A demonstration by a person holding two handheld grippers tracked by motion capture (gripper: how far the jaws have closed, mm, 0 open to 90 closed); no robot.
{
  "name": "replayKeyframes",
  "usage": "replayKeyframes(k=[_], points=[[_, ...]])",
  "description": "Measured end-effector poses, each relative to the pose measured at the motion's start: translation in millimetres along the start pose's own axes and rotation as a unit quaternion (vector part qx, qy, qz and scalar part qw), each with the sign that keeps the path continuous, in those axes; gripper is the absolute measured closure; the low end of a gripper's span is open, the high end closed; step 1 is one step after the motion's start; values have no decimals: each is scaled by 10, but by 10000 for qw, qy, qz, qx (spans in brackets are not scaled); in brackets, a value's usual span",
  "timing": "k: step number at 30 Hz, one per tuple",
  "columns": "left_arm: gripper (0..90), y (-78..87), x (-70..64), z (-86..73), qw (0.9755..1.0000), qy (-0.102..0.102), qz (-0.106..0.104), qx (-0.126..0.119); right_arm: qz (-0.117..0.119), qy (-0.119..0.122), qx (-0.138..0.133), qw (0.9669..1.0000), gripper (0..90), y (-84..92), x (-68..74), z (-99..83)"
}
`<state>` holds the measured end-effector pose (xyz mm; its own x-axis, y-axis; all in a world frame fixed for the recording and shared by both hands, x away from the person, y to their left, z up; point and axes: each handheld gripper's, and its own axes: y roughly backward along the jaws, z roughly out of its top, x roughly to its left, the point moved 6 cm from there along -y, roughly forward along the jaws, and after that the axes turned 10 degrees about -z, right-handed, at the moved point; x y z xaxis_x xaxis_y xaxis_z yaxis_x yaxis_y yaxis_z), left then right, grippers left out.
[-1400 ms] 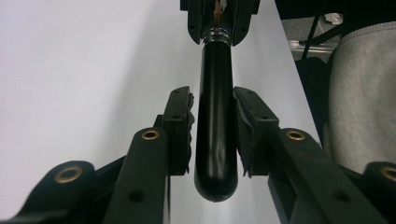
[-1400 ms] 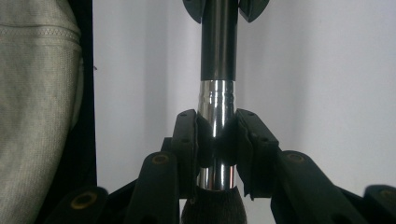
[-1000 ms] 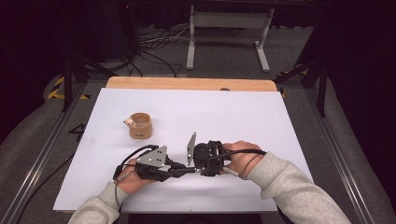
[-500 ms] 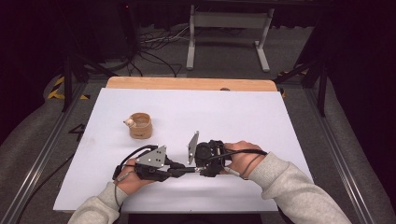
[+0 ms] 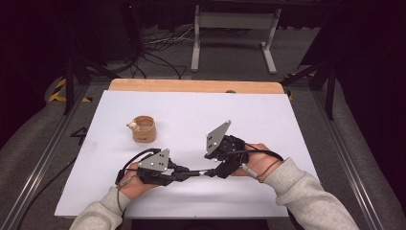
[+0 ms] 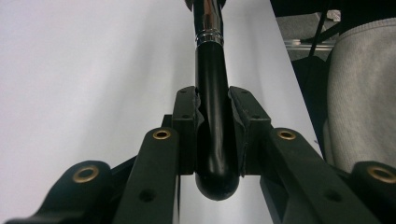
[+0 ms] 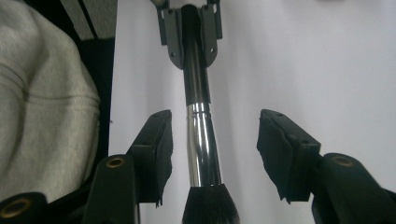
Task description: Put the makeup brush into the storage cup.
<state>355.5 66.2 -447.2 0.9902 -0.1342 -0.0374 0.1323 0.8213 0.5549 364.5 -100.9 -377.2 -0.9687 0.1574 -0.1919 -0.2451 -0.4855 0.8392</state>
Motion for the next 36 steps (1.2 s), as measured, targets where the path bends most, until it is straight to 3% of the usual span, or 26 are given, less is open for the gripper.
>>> replayKeyframes(k=[8, 16, 28, 36], points=[[739, 36, 7, -3, 9999, 7, 96, -64, 57, -219, -539, 9983, 421, 30, 11, -93], [740, 66, -1, -3, 9999, -24, 105, -116, 58, -391, -1067, 9935, 426, 18, 34, -235], [739, 77, -13, 6, 9998, -105, 77, -177, 130, -686, -1319, 9888, 436, -34, 59, -429], [740, 74, -17, 3, 9997, -139, 64, -187, 185, -692, -1326, 9886, 502, -73, 78, -480]])
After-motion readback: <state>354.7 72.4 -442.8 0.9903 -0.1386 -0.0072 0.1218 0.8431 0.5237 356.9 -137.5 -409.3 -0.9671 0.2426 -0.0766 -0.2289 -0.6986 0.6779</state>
